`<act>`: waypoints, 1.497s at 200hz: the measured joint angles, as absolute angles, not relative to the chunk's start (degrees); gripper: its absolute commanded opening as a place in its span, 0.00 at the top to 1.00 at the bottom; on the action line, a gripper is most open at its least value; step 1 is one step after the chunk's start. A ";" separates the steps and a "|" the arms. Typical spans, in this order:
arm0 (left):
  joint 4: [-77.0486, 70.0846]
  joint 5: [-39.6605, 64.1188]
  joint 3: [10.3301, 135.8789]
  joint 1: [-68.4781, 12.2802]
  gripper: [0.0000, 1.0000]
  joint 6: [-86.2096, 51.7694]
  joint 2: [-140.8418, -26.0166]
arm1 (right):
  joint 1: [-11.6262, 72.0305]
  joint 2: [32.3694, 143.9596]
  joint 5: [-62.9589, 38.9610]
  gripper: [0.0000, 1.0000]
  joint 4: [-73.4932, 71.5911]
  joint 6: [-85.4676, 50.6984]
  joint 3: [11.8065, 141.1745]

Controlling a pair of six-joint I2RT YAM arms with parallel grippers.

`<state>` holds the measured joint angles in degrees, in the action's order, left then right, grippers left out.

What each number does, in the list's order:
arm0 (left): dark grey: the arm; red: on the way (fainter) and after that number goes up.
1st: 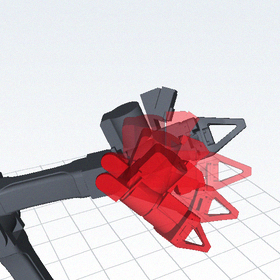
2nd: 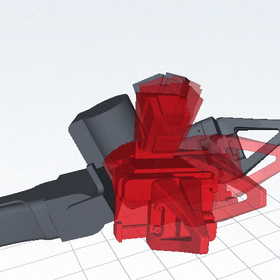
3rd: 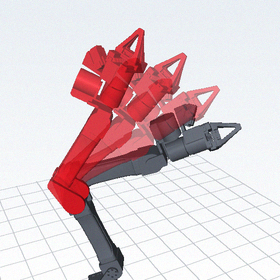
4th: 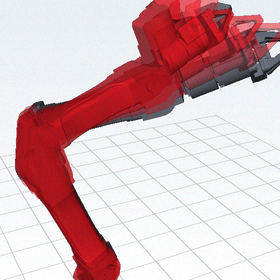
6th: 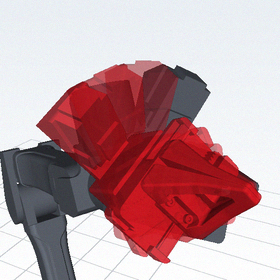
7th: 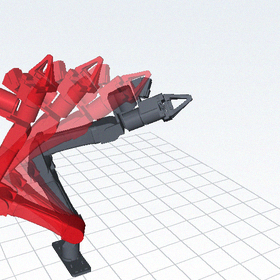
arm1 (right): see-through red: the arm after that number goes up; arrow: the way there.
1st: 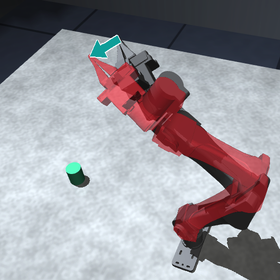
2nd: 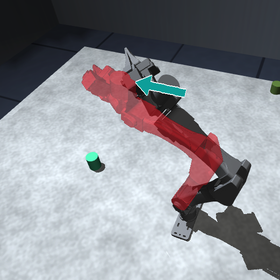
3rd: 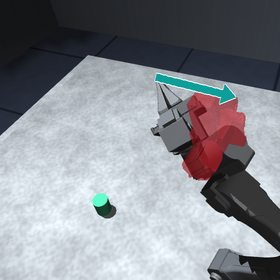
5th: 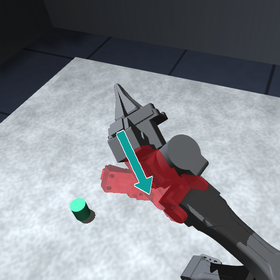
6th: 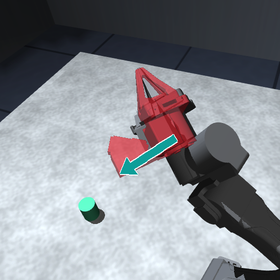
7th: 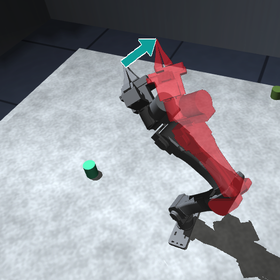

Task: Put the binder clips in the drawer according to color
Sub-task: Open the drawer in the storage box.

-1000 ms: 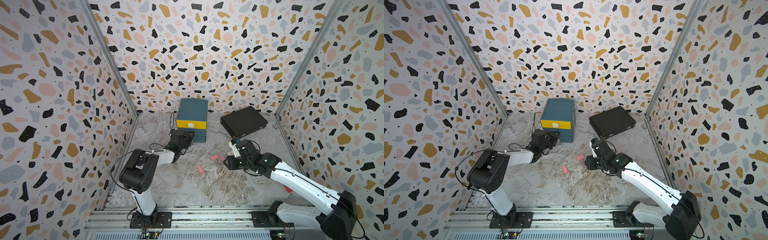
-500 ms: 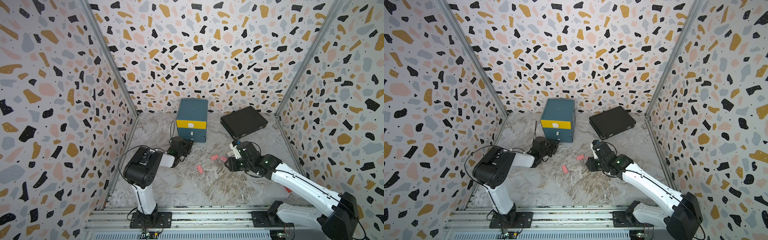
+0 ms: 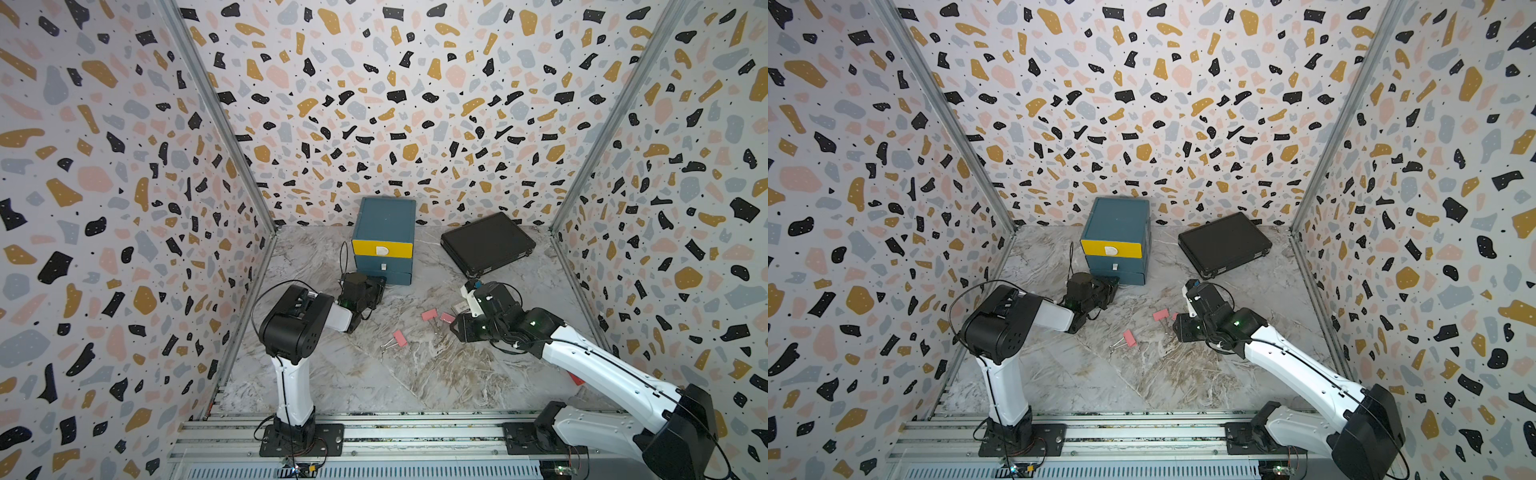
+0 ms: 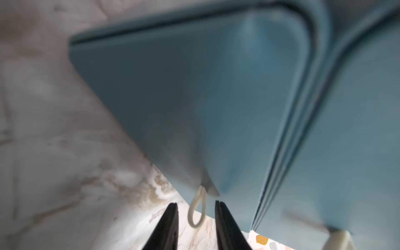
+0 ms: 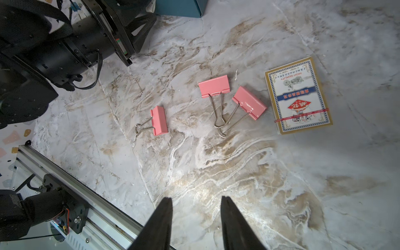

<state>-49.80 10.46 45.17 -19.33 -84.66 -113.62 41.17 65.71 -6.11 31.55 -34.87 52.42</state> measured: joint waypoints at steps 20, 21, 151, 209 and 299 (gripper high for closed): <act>-51.42 10.55 45.17 -19.11 0.88 -85.43 -114.80 | 40.97 66.08 -6.24 0.58 31.53 -34.85 52.42; -51.62 10.52 45.17 -19.09 0.89 -85.30 -114.80 | 40.97 66.08 -6.24 0.58 31.53 -34.85 52.42; -60.75 10.66 35.75 -19.03 1.00 -87.96 -111.28 | 40.71 69.19 -5.21 0.58 31.94 -34.72 52.12; -61.98 10.46 24.69 -20.38 1.00 -88.90 -103.15 | 40.60 72.18 -1.45 0.57 34.39 -35.88 52.14; -63.22 9.02 14.83 -23.20 1.00 -89.78 -95.20 | 40.56 81.73 2.37 0.36 37.74 -40.88 56.14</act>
